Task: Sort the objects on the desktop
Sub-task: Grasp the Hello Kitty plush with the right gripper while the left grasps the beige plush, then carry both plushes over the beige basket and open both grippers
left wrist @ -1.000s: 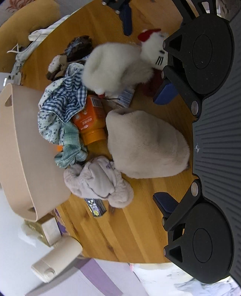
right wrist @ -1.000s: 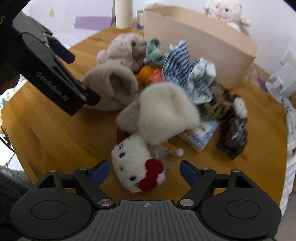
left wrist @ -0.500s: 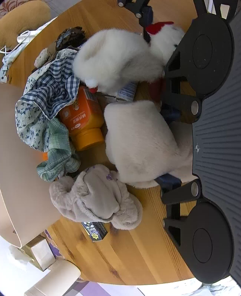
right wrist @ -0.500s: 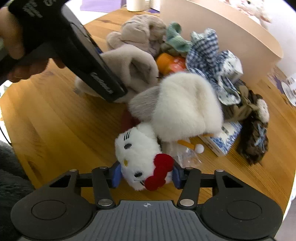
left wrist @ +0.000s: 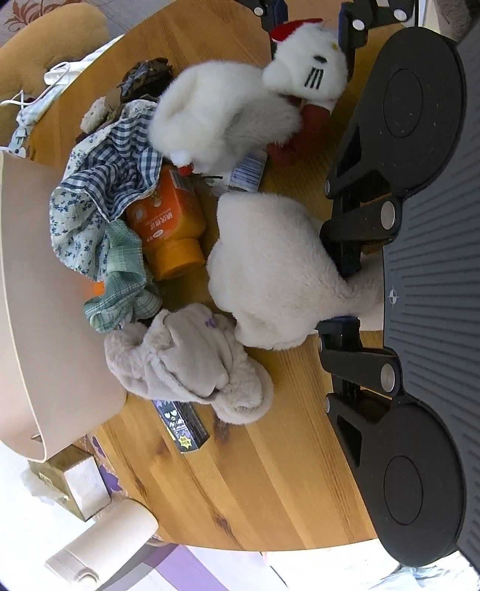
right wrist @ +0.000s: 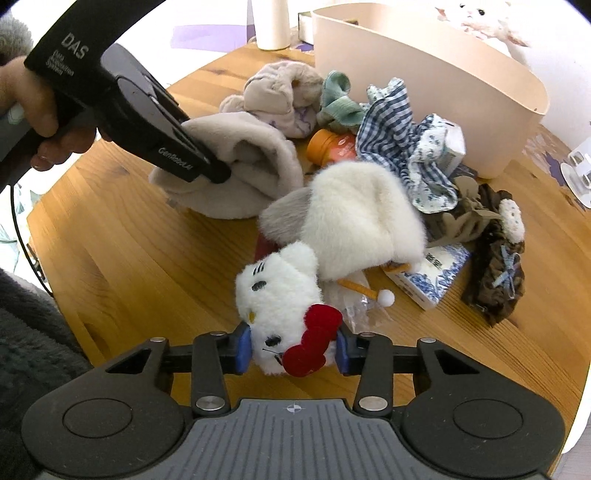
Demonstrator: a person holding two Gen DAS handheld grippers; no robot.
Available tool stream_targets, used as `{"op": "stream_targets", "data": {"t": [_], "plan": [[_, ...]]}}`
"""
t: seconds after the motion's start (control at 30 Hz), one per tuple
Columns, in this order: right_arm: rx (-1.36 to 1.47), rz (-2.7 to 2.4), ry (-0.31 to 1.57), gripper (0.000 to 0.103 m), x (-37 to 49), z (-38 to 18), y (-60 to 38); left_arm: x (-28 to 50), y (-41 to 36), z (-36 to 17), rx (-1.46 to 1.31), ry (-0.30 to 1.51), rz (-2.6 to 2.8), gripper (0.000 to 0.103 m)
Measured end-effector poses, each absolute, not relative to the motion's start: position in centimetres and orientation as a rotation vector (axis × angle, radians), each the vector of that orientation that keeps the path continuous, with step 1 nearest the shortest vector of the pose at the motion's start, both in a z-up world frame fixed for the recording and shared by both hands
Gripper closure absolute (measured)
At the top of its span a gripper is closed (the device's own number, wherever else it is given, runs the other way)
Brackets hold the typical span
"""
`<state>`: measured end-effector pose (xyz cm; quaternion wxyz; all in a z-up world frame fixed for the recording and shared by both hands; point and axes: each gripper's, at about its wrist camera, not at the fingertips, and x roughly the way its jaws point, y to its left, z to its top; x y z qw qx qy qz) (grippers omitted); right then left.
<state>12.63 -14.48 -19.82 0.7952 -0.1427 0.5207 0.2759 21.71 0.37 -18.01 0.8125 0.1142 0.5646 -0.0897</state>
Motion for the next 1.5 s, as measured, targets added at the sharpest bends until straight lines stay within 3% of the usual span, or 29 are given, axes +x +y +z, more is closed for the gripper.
{"op": "stream_targets", "data": {"t": [0.87, 1.5], "plan": [[-0.135, 0.595, 0.96, 0.064, 13.4, -11.6, -18.7, 19.9, -0.1, -7.8, 0.218, 0.987, -0.256, 0.086], [-0.127, 0.436, 0.783, 0.064, 24.5, -9.0, -19.5, 28.5, 0.8, -2.5, 0.293, 0.755, -0.171, 0.086]]}}
